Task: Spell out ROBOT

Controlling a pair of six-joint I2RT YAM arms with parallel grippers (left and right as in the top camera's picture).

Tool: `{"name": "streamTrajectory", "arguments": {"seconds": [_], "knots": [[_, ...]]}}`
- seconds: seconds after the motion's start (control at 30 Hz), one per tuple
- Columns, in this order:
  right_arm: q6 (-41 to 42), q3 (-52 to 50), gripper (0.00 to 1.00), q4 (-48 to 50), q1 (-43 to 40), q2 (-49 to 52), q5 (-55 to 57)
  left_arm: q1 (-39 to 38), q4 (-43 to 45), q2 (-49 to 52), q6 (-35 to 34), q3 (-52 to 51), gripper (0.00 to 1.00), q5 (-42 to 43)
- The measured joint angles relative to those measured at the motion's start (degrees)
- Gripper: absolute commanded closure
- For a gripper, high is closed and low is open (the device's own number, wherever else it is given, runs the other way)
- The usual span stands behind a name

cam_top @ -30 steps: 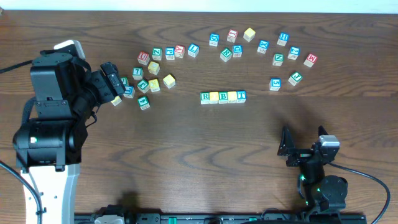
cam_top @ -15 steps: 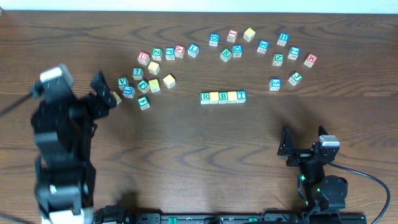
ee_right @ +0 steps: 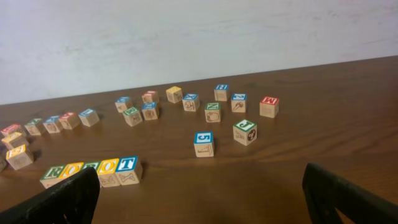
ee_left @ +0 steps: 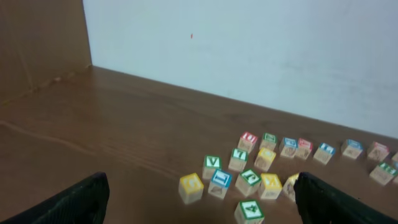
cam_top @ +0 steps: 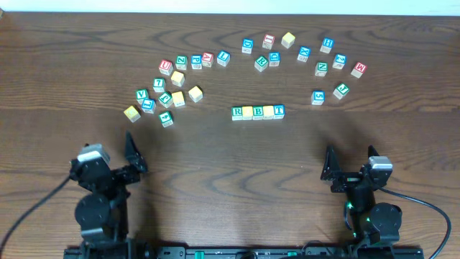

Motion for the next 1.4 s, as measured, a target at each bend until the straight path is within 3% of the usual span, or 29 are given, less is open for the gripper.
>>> {"name": "streamTrajectory", "arguments": {"seconds": [0.2,0.43,0.7,0.93,1.4], "knots": [[-0.02,0.00,0.01,0.02,0.00,0.00,0.00,0.00,5.05,-6.78,0.20,-7.02,0.07,-0.66],[0.00,0.00,0.01,0.00,0.00,0.00,0.00,0.00,10.05,-8.09,0.20,-12.26,0.07,-1.97],[-0.02,0.00,0.01,0.00,0.00,0.00,0.00,0.04,9.73,-10.12,1.68,-13.03,0.07,-2.97],[-0.02,0.00,0.01,0.00,0.00,0.00,0.00,0.37,3.19,-10.14,2.80,-12.48,0.07,-2.73],[-0.02,0.00,0.01,0.02,0.00,0.00,0.00,0.37,2.95,-10.14,2.95,-12.26,0.07,-2.73]]}}
